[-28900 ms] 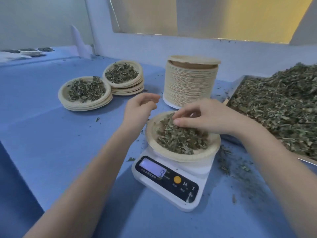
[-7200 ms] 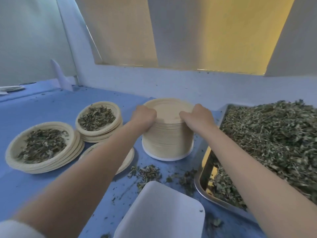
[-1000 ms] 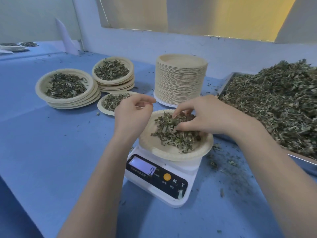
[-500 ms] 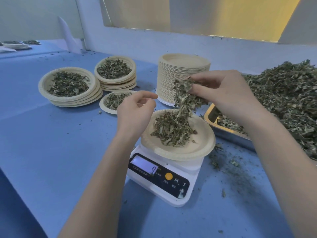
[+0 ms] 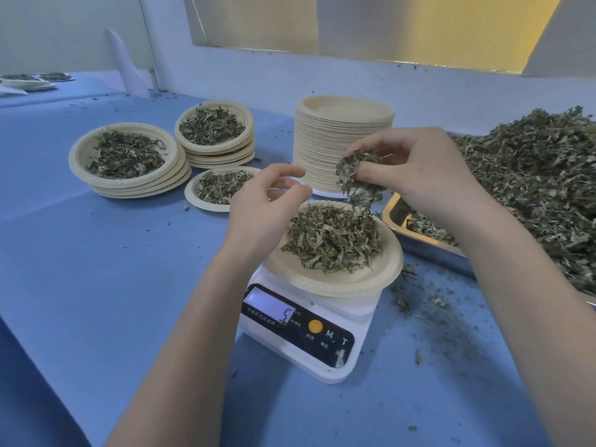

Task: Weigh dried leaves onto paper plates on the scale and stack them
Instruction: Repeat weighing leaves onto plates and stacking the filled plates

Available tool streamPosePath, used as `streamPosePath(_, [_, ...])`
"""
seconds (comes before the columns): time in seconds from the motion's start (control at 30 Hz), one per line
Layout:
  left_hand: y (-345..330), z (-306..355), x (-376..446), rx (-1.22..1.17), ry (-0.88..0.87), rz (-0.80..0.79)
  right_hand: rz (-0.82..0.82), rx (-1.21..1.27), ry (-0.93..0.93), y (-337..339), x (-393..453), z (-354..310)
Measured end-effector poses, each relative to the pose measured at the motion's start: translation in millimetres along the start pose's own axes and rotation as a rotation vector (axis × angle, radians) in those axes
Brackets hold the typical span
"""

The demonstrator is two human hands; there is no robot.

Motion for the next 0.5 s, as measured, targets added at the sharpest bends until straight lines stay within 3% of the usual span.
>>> streamPosePath(0.3, [-1.1,-1.0,0.4,0.004,-0.013,-0.005,0.024,-0.069,-0.041,5.0,5.6,14.1])
streamPosePath(0.43, [-0.1,-1.1,0.8,0.005,-0.014,0.0,0.146,-0.456,-0.018,30.4,9.5,23.9])
streamPosePath(0.5, [-0.4,-0.9,1.1,0.005,-0.017,0.0,0.105,-0.722,-0.093,40.2,10.9,38.6])
Point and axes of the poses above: each hand's wrist, its own x-axis towards the middle knuckle, its own y-axis out of the back of the hand, z = x × y, the point moved 8 cm from there along x, towards the middle knuckle, and after that the axes turned 7 degrees about x, right-handed, at the moved point
